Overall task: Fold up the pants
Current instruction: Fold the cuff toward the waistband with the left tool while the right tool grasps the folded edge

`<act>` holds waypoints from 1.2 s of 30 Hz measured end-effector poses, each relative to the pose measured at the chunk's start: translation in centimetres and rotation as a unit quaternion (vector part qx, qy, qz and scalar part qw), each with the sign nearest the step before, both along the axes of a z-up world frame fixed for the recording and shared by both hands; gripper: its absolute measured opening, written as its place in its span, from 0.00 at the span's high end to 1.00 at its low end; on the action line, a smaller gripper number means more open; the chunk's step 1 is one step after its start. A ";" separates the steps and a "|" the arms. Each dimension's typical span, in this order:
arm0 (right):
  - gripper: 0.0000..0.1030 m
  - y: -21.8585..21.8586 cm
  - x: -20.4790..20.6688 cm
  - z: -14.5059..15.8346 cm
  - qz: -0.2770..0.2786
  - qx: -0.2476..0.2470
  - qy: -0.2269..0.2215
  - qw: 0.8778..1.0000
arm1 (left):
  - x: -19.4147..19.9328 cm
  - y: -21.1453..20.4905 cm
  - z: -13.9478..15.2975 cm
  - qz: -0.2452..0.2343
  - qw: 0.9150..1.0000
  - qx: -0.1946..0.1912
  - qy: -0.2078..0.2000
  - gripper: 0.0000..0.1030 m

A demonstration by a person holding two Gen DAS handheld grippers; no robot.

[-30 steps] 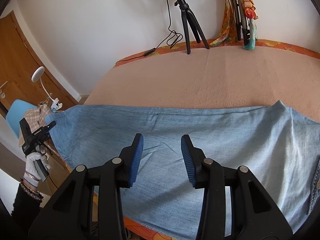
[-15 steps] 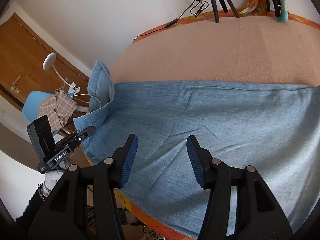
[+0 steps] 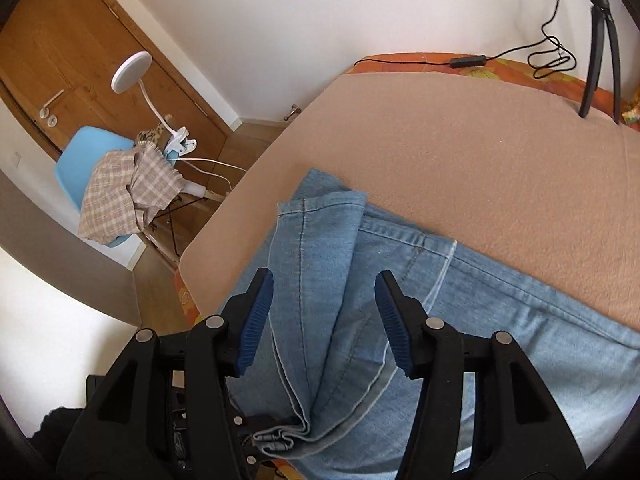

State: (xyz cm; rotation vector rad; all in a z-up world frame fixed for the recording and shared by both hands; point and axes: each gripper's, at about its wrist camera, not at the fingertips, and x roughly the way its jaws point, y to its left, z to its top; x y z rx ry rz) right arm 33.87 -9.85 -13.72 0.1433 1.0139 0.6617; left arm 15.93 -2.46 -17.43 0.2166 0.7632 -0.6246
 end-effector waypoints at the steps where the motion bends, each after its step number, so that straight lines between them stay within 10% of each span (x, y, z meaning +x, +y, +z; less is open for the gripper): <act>1: 0.42 1.6 0.5 0.0 0.013 -0.017 -0.003 1.000 | -0.1 -0.1 0.0 -0.002 1.000 0.001 0.000 0.91; 12: 0.40 13.7 2.5 -3.8 0.091 -0.253 -0.041 0.962 | 0.1 -0.4 0.5 -0.004 1.000 -0.012 0.004 0.91; 14: 0.52 13.8 2.7 -4.3 0.083 -0.278 -0.043 0.956 | 0.1 -0.1 0.5 -0.004 1.000 -0.015 0.006 0.91; 23: 0.74 3.2 4.7 -3.5 -0.028 -0.214 0.003 0.976 | 0.3 0.7 0.9 0.001 0.999 -0.038 0.014 0.91; 28: 0.35 -3.1 3.2 -3.6 -0.077 -0.123 0.043 0.988 | 0.7 2.0 2.2 0.012 0.997 -0.077 0.021 0.91; 36: 0.29 -7.4 1.5 -7.5 -0.103 0.084 0.170 0.976 | 1.0 2.9 4.0 0.024 0.993 -0.112 0.017 0.91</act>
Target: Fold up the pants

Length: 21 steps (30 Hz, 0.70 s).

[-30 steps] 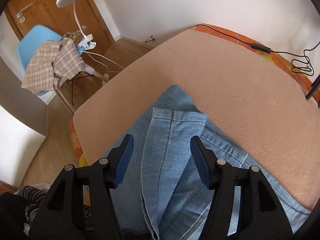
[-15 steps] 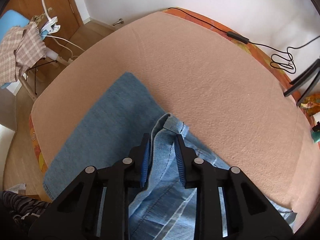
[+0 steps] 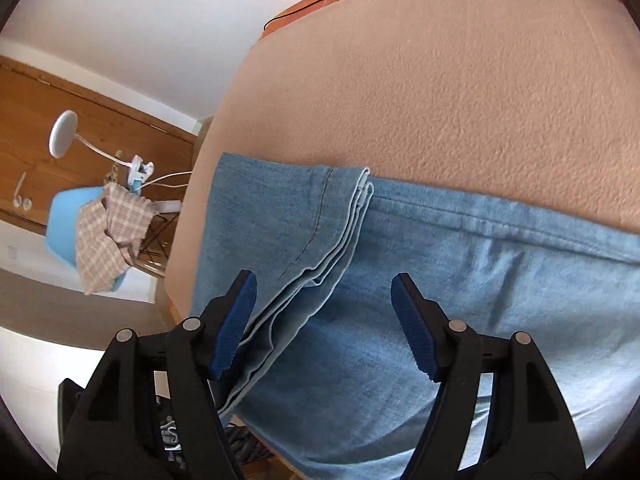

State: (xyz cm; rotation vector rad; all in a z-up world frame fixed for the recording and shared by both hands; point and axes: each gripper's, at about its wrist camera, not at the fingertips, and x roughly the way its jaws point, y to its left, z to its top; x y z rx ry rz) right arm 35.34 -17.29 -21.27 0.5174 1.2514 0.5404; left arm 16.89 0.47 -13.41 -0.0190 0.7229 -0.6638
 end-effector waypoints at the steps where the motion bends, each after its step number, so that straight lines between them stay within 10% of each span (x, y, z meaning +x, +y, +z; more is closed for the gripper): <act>1: 0.29 -0.1 0.2 -0.5 -0.006 0.025 0.010 1.000 | 0.0 0.0 0.1 0.000 1.000 0.001 -0.002 0.91; 6: 0.39 1.0 1.5 -2.3 -0.029 0.055 0.018 0.998 | -0.2 -0.2 0.3 -0.004 1.000 0.009 -0.008 0.91; 11: 0.88 2.0 1.4 -1.9 -0.050 0.039 -0.006 0.998 | -0.1 -0.9 0.1 -0.007 1.000 0.014 -0.003 0.91; 21: 0.92 -1.1 -1.4 6.1 -0.062 -0.020 -0.130 0.989 | -0.9 -6.1 2.1 -0.061 0.998 -0.001 -0.019 0.91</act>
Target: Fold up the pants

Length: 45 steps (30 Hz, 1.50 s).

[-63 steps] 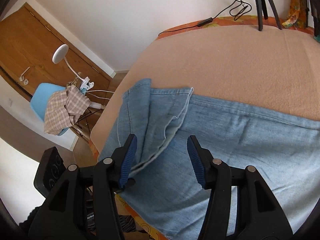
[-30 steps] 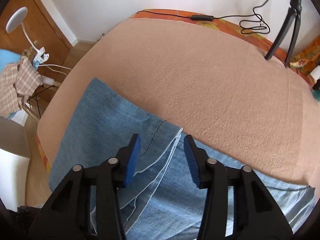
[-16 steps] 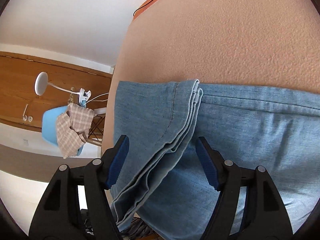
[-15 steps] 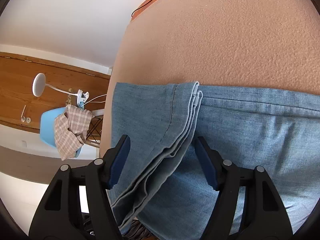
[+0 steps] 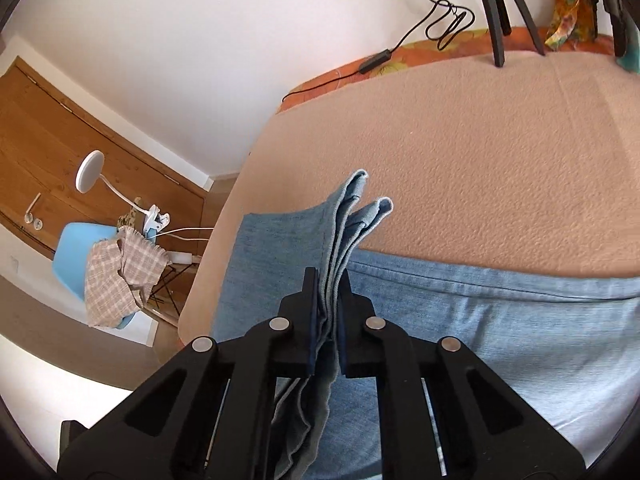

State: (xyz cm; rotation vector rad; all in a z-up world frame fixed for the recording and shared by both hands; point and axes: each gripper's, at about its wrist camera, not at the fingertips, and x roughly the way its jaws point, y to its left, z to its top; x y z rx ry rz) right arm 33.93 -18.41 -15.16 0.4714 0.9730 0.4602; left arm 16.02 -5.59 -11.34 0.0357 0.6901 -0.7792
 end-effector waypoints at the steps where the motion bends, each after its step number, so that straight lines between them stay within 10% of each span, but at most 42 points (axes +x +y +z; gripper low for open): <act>1: 0.92 -0.8 -0.4 0.6 -0.005 -0.002 -0.006 1.000 | -0.2 -0.7 0.3 -0.007 1.000 -0.003 -0.002 0.91; 25: 0.92 -23.0 -12.5 6.0 -0.154 -0.018 -0.070 0.985 | -4.3 -18.0 2.4 -0.194 0.980 -0.039 0.011 0.91; 45: 0.94 -40.8 -19.9 2.7 -0.288 -0.029 -0.035 0.957 | -6.9 -34.6 -2.2 -0.319 0.946 -0.017 0.052 0.91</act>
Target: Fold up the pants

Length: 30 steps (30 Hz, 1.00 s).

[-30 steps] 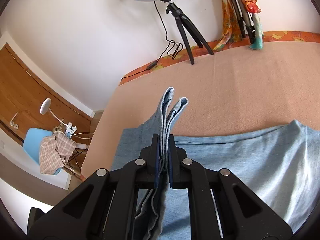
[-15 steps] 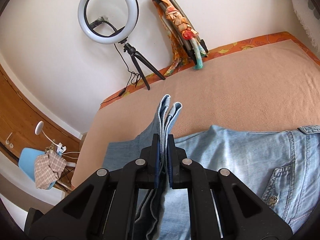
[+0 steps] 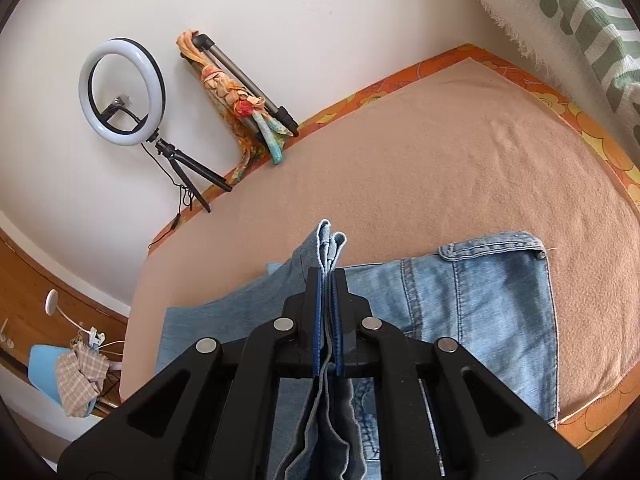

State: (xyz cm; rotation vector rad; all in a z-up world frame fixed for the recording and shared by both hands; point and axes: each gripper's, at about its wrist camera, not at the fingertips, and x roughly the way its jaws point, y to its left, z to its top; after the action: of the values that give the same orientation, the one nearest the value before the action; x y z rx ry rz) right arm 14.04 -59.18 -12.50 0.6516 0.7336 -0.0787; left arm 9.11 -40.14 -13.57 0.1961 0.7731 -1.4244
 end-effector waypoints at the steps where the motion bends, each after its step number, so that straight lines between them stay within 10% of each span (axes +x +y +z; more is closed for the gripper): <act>1: 0.95 -0.6 -0.2 -0.2 -0.004 -0.001 0.002 1.000 | 0.0 -0.6 -0.3 -0.004 1.000 0.002 0.001 0.91; 17: 0.96 -4.6 -0.5 -3.5 -0.039 -0.031 0.045 0.998 | 0.5 -5.0 -4.0 -0.030 0.999 0.038 0.020 0.91; 25: 0.94 -5.2 -1.0 -3.7 -0.070 -0.054 0.073 0.993 | 0.8 -4.3 -3.0 -0.029 0.997 0.060 0.026 0.61; 30: 0.74 -4.0 -2.0 -0.9 -0.070 -0.077 0.044 0.994 | 1.0 -1.1 -1.3 -0.004 0.998 0.058 0.028 0.55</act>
State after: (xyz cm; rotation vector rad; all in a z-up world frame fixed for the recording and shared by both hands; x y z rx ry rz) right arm 12.01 -63.17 -13.41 0.5532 0.7589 -0.2914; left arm 10.07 -41.24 -14.87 0.2500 0.9026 -1.3981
